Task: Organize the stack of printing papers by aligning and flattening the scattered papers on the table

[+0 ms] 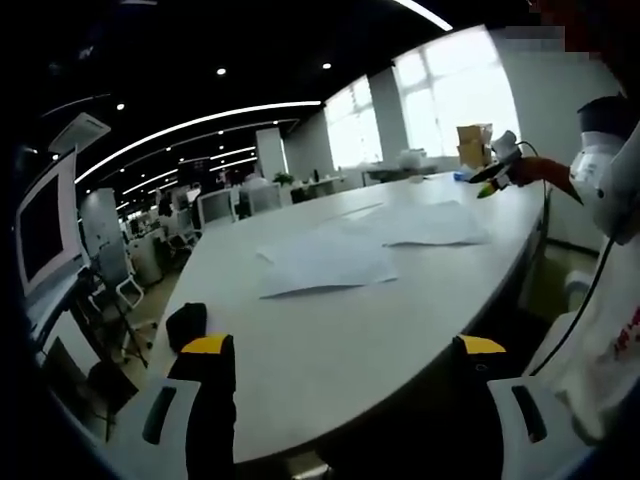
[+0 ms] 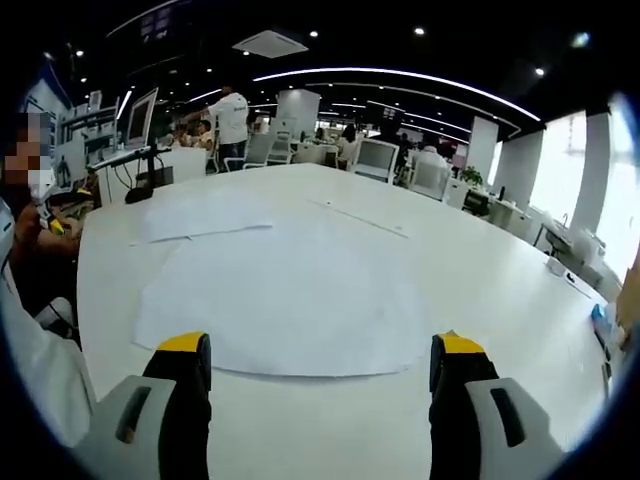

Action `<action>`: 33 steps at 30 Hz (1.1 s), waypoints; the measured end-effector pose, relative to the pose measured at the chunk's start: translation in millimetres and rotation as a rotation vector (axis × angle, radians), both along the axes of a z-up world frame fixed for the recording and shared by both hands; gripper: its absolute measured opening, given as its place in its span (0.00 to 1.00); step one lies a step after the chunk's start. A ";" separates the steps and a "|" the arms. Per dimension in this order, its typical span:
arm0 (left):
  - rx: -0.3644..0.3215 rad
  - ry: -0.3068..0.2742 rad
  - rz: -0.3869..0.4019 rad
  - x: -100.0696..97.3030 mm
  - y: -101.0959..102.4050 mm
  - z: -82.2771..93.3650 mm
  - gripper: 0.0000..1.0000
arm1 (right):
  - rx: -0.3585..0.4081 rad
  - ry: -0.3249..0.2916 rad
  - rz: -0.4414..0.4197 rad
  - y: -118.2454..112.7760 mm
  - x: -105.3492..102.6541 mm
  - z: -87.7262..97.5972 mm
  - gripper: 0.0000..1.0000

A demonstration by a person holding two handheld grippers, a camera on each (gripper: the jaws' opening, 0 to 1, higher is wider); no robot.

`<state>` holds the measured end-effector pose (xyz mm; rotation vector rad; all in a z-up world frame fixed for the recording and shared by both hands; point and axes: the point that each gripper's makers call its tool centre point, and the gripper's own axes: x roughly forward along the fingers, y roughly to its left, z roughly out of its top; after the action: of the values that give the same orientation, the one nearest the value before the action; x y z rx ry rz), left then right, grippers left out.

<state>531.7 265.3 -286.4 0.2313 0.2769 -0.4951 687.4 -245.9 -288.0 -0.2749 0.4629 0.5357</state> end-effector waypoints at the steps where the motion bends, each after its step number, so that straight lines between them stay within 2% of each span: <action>1: 0.000 0.000 0.000 0.0 0.1 0.1 0.92 | 0.000 0.000 0.001 0.5 0.4 0.2 0.86; 21: 0.004 0.008 0.001 -0.6 -3.3 0.4 0.93 | -0.010 0.004 0.013 2.6 7.0 -2.4 0.90; 33: -0.005 0.028 0.000 -1.5 -3.1 -0.9 0.97 | 0.012 0.000 0.009 3.4 11.4 -1.9 0.90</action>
<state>530.3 262.2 -287.3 0.2199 0.3029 -0.4988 698.8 -242.6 -289.9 -0.2660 0.4583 0.5466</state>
